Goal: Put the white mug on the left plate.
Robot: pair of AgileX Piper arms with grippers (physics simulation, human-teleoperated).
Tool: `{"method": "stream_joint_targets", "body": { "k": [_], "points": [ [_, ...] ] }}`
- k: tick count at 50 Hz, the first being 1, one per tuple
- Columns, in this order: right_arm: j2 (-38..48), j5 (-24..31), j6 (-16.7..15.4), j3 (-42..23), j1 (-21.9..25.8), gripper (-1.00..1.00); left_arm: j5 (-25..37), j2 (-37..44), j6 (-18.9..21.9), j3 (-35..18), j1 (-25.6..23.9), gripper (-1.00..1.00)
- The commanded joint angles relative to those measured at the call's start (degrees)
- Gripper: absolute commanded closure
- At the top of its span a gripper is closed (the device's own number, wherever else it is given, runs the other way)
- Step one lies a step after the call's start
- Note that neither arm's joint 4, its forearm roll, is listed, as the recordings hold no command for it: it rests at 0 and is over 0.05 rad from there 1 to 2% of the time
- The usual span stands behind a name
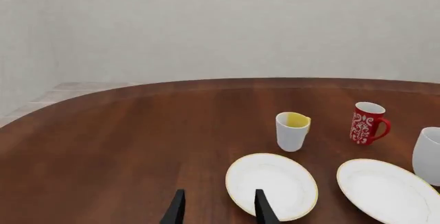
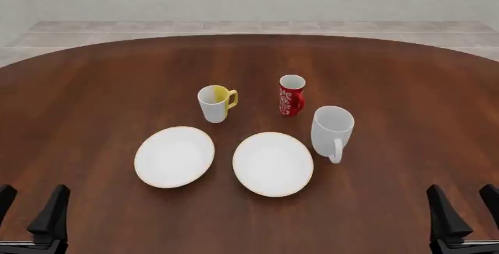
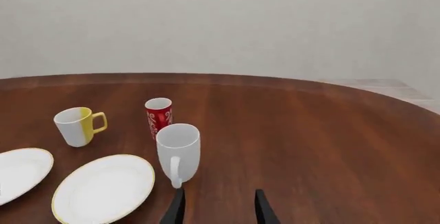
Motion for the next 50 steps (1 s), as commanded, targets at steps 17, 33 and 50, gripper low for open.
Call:
{"method": "stream_joint_targets", "body": {
  "k": [17, 33, 50],
  "points": [
    [10.70, 7.00, -0.81, -15.78, 1.06, -1.00, -0.01, 0.02, 0.00, -0.01, 0.00, -1.00],
    [28.62, 12.80, 0.95, -28.02, -1.42, -1.00, 0.00, 0.03, -0.01, -0.01, 0.00, -1.00],
    [37.45, 18.66, 0.56, -39.91, 2.96, -1.00, -0.01, 0.02, 0.00, -0.01, -0.01, -1.00]
  ]
}}
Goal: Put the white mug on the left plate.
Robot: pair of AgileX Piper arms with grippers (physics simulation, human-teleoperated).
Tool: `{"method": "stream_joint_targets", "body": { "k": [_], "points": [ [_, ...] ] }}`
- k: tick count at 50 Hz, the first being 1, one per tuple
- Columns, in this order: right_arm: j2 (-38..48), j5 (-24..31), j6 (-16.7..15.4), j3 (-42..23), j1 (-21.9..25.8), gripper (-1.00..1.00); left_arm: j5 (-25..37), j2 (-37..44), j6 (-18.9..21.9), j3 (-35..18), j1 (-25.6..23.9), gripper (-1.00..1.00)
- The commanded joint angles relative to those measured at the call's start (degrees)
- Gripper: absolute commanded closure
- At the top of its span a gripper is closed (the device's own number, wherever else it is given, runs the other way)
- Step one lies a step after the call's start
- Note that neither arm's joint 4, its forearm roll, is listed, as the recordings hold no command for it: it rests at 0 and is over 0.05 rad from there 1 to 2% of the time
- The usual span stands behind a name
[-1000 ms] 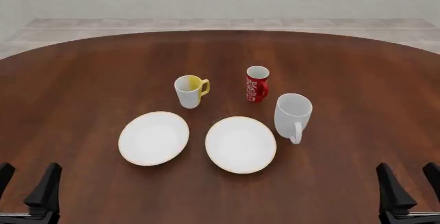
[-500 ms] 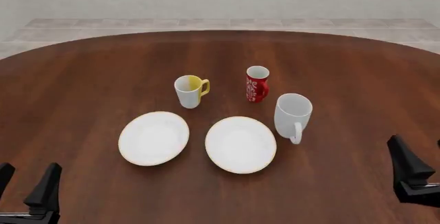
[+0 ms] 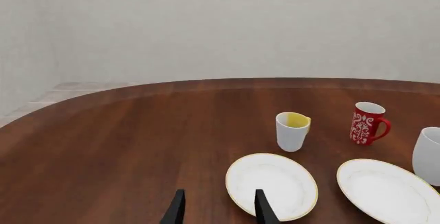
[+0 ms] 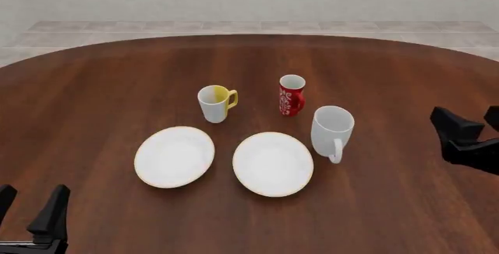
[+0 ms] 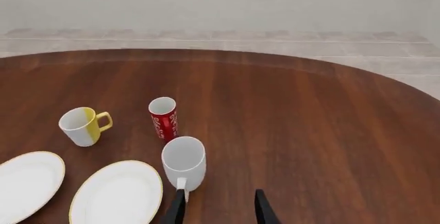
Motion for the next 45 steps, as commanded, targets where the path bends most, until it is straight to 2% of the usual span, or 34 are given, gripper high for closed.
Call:
{"method": "stream_joint_targets", "body": {
  "k": [1, 4, 6, 7, 8, 10, 11, 15, 17, 20, 23, 24, 25, 27, 28, 29, 36, 37, 42, 45],
  "points": [
    [6.41, 3.48, 0.07, -7.57, 2.10, -1.00, 0.00, 0.00, 0.00, 0.00, 0.00, -1.00],
    [7.86, 3.30, 0.22, -7.95, 2.60, -1.00, 0.00, 0.00, 0.00, 0.00, 0.01, -1.00],
    [9.16, 3.50, 1.97, -8.44, 3.22, -1.00, 0.00, 0.00, 0.00, 0.00, 0.00, -1.00],
    [9.98, 3.50, 1.17, -8.65, 4.50, -1.00, 0.00, -0.01, 0.00, 0.00, 0.00, -1.00],
    [10.29, 3.60, 1.83, -8.83, 3.54, -1.00, 0.00, -0.01, -0.01, 0.00, 0.00, -1.00],
    [11.22, 3.64, 0.27, -9.16, 4.19, -1.00, 0.00, 0.00, 0.01, 0.00, 0.01, -1.00],
    [11.96, 3.86, 1.15, -9.45, 4.16, -1.00, 0.00, 0.00, 0.01, 0.00, 0.01, -1.00],
    [13.68, 3.94, 0.85, -10.30, 5.81, -1.00, 0.00, 0.00, 0.01, 0.00, 0.01, -1.00],
    [15.42, 4.09, 2.32, -10.65, 6.36, -1.00, 0.00, 0.01, 0.00, 0.00, 0.00, -1.00],
    [16.73, 3.95, 2.67, -10.76, 6.18, -1.00, 0.00, 0.00, 0.00, 0.00, 0.00, -1.00],
    [17.90, 3.47, 2.27, -11.04, 7.98, -1.00, 0.00, -0.01, 0.01, 0.00, 0.00, -1.00],
    [19.90, 4.00, -0.26, -11.09, 6.83, -1.00, 0.00, 0.01, 0.00, 0.00, 0.00, -1.00],
    [19.42, 3.02, 1.35, -10.93, 7.09, -1.00, 0.00, -0.01, 0.00, 0.00, -0.01, -1.00],
    [19.53, 2.68, 0.12, -10.86, 6.22, -1.00, 0.00, 0.00, 0.00, 0.00, 0.00, -1.00],
    [20.07, 2.53, 1.96, -10.89, 6.62, -1.00, 0.00, 0.00, 0.00, 0.00, 0.00, -1.00],
    [20.49, 2.34, 2.45, -10.98, 7.02, -1.00, 0.00, 0.01, 0.00, 0.00, 0.00, -1.00],
    [22.30, 1.24, 3.38, -10.92, 6.60, -1.00, 0.00, 0.00, 0.00, 0.00, 0.00, -1.00],
    [24.04, 0.57, 5.06, -10.85, 8.24, -1.00, 0.00, 0.00, -0.01, 0.00, 0.00, -1.00],
    [24.13, 0.06, 3.69, -10.57, 6.25, -1.00, 0.00, -0.01, -0.01, 0.00, 0.00, -1.00],
    [25.51, -0.34, 4.25, -10.57, 6.81, -1.00, 0.00, 0.01, 0.00, 0.00, -0.01, -1.00]
  ]
}}
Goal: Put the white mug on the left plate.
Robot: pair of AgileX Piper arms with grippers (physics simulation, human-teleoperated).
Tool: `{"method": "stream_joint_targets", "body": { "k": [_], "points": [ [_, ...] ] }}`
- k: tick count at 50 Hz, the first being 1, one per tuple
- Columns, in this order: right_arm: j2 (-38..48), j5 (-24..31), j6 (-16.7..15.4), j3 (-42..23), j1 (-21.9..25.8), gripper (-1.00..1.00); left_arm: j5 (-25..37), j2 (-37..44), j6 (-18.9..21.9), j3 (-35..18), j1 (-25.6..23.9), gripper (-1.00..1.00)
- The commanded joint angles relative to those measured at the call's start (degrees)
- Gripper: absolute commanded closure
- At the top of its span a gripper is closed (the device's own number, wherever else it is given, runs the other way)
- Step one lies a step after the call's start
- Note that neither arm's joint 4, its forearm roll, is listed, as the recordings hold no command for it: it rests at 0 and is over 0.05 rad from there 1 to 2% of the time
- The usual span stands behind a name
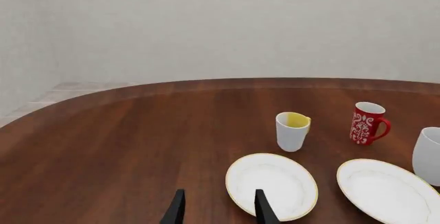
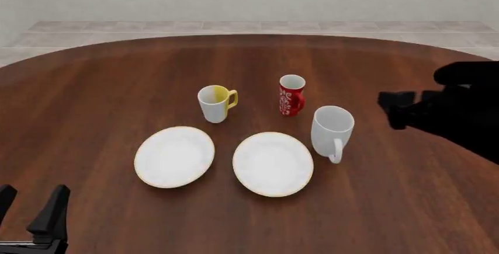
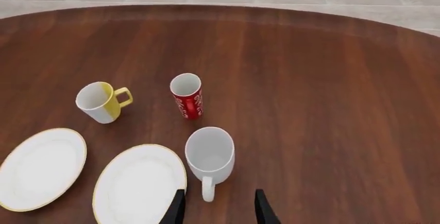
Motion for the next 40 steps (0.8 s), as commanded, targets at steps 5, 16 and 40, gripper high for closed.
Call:
{"method": "stream_joint_targets", "body": {
  "k": [5, 16, 40],
  "points": [
    [6.07, -2.43, 2.19, 0.15, 0.82, -1.00, 0.00, 0.00, 0.00, 0.00, 0.00, -1.00],
    [8.67, -2.79, 2.90, 0.32, 3.15, -1.00, 0.00, 0.01, 0.01, 0.00, 0.00, -1.00],
    [12.74, -6.71, 2.18, 0.90, 0.72, -1.00, 0.00, 0.00, 0.00, 0.00, 0.00, -1.00]
  ]
}}
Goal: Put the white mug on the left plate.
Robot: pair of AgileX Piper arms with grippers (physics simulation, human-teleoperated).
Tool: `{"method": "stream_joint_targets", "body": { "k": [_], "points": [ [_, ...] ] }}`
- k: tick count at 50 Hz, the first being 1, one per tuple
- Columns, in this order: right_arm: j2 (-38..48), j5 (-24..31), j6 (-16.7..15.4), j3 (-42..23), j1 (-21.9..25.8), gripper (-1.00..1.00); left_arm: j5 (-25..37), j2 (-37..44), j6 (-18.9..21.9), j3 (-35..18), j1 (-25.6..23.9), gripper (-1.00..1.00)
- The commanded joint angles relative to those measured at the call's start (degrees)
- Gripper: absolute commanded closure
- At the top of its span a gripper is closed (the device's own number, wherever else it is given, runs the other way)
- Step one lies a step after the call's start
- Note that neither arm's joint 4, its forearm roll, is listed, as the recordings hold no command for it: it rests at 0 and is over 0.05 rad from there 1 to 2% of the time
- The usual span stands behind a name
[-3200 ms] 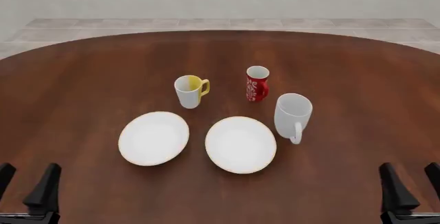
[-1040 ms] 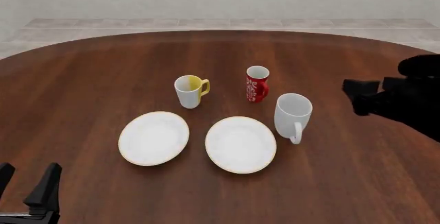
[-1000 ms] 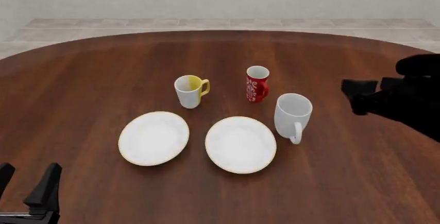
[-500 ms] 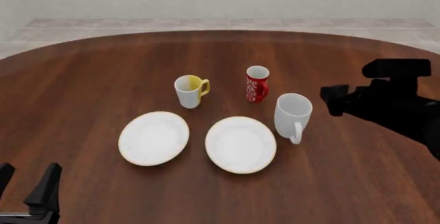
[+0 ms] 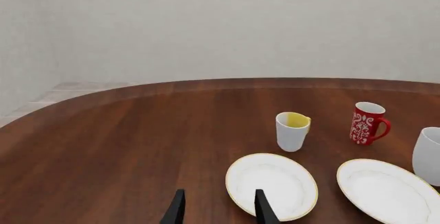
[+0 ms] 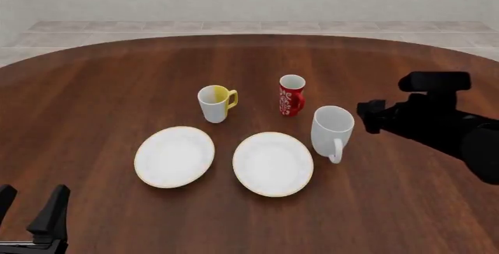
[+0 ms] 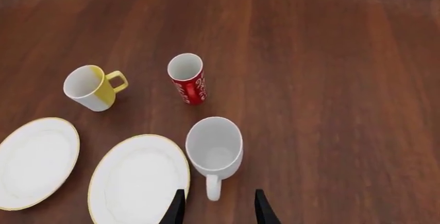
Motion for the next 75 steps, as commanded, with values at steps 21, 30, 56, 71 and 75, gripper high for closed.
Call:
{"method": "stream_joint_targets", "body": {
  "k": [21, 30, 56, 71, 75],
  "points": [
    [5.85, -3.75, 0.32, 0.84, 1.48, -1.00, 0.00, 0.01, -0.01, 0.00, -0.01, -1.00],
    [6.98, -4.41, 0.17, 1.05, 1.75, -1.00, 0.00, -0.01, 0.00, 0.00, 0.01, -1.00],
    [11.78, -7.47, 0.17, 0.79, 1.82, -1.00, 0.00, 0.00, 0.01, 0.00, 0.00, -1.00],
    [15.25, -9.51, 0.39, 0.59, 1.72, -1.00, 0.00, 0.00, -0.01, 0.00, 0.00, -1.00],
    [16.18, -9.97, 0.57, 0.57, 1.68, -1.00, 0.00, 0.00, 0.00, 0.00, 0.01, -1.00]
  ]
}}
